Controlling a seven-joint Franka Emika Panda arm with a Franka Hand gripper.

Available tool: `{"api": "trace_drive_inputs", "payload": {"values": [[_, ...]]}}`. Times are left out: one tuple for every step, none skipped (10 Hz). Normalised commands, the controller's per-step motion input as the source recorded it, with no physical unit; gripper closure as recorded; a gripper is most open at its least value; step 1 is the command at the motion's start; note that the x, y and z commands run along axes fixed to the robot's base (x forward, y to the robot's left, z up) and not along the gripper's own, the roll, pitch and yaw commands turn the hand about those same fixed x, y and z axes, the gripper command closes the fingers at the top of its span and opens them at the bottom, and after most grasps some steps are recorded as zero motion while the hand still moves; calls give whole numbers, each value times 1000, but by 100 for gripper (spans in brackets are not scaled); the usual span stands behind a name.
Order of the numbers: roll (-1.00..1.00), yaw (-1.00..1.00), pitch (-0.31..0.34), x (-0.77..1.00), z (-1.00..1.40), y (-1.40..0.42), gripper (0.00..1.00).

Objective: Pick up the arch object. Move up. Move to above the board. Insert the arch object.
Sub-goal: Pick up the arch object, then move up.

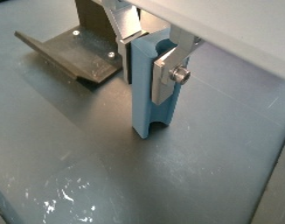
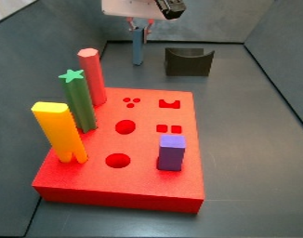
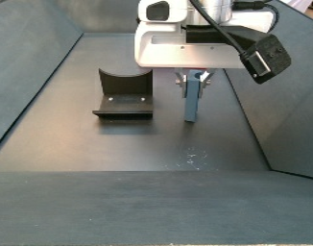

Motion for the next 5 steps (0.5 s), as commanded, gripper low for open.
{"api": "trace_drive_inputs", "payload": {"values": [[0, 0, 0, 0, 0, 0, 100], [0, 0, 0, 0, 833, 0, 100], [0, 6, -25, 75, 876, 50, 100], [-9, 6, 11, 38, 769, 40, 100], [-18, 3, 35, 16, 568, 24, 100]]}}
